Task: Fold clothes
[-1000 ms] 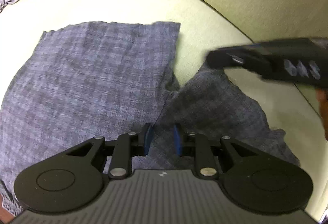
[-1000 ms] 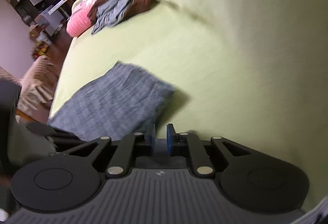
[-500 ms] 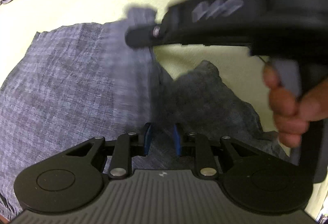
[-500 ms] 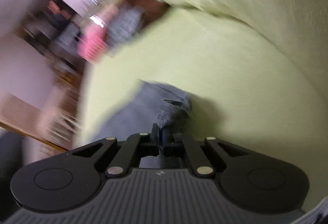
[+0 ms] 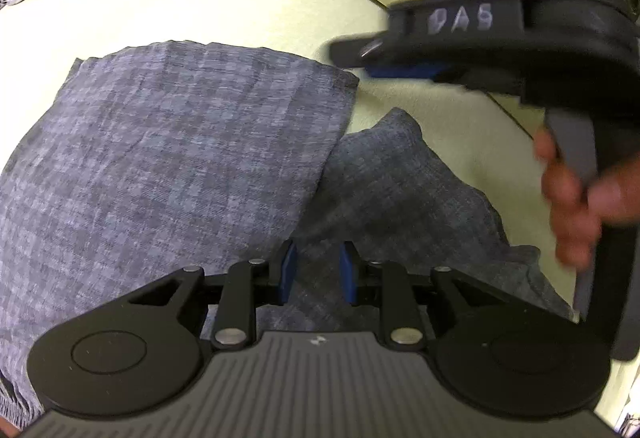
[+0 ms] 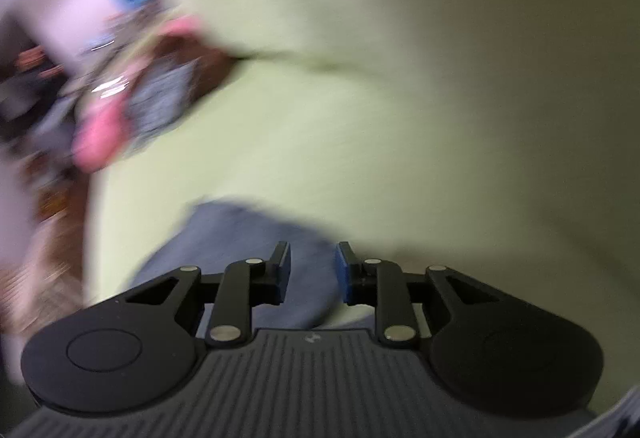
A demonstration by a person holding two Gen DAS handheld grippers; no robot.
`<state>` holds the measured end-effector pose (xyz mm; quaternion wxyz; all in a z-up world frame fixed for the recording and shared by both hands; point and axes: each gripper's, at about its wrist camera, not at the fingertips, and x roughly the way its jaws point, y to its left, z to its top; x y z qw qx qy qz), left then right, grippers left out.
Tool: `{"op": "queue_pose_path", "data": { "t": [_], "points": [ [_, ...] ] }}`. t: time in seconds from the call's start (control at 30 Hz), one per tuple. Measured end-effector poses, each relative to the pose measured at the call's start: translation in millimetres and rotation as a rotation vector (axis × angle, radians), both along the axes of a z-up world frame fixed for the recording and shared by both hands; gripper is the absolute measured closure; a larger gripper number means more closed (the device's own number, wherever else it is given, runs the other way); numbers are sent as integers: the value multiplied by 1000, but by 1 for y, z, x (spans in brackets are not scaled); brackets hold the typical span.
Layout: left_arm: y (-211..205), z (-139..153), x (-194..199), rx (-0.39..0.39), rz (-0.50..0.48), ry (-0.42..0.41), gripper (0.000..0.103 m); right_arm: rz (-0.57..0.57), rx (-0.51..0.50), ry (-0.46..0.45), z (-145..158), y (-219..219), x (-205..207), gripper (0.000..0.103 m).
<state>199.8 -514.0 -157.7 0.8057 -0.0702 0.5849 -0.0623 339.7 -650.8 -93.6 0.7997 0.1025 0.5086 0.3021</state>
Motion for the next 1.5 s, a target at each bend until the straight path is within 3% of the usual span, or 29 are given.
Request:
{"op": "queue_pose_path", "data": {
  "t": [0.07, 0.1, 0.13, 0.17, 0.2, 0.3, 0.43, 0.5, 0.63, 0.8, 0.87, 0.9, 0.93, 1.0, 1.13, 1.17, 1.2, 1.23, 1.27, 1.33, 1.4, 1.5],
  "points": [
    [1, 0, 0, 9, -6, 4, 75, 56, -165, -17, -20, 19, -3, 93],
    [1, -1, 1, 13, -10, 3, 75, 1, -207, -42, -24, 14, 1, 103],
    [3, 1, -2, 16, -16, -2, 75, -75, -186, -43, -22, 3, 6, 103],
    [4, 4, -6, 19, -23, -8, 75, -147, -178, -54, -18, -9, 9, 88],
    [6, 5, -9, 20, -24, -3, 75, -197, -189, -81, -9, -21, 8, 85],
    [10, 6, -17, 21, -26, 14, 75, -268, -154, -83, 19, -65, -17, 76],
    [9, 13, -37, 23, -54, 52, 75, -316, -176, 14, 34, -128, -78, 72],
    [5, 14, -46, 26, -71, 67, 75, -362, -208, 128, 31, -167, -129, 71],
    [-9, 17, -78, 9, -90, 114, 75, -453, -186, 249, 18, -189, -181, 69],
    [-30, 20, -122, -27, -115, 167, 75, -588, -77, 239, -1, -183, -195, 57],
    [-40, 14, -141, -35, -138, 192, 74, -601, -84, 216, -7, -180, -190, 57],
    [-43, 10, -144, -36, -145, 199, 74, -594, -113, 199, -10, -178, -186, 72],
    [-48, 2, -156, -21, -161, 224, 74, -587, -142, 183, -14, -175, -181, 99],
    [-52, -5, -164, -10, -172, 242, 74, -529, -244, 166, -13, -168, -175, 102],
    [-64, -7, -185, 48, -251, 204, 74, -502, -338, 180, -5, -167, -186, 101],
    [-66, -5, -188, 58, -266, 201, 74, -517, -359, 181, -4, -168, -192, 95],
    [-67, -4, -189, 55, -267, 201, 74, -520, -382, 174, -1, -168, -196, 79],
    [-64, 0, -192, 38, -256, 201, 74, -516, -404, 164, 3, -167, -198, 71],
    [-61, 4, -194, 33, -243, 191, 74, -475, -428, 112, 13, -159, -205, 71],
    [-52, 13, -200, 44, -216, 159, 74, -324, -354, 34, 31, -142, -219, 71],
    [-48, 16, -203, 107, -217, 126, 74, -130, -274, -16, 44, -125, -234, 72],
    [-50, 17, -205, 197, -242, 78, 74, 169, -263, -104, 47, -87, -256, 73]
  ]
}}
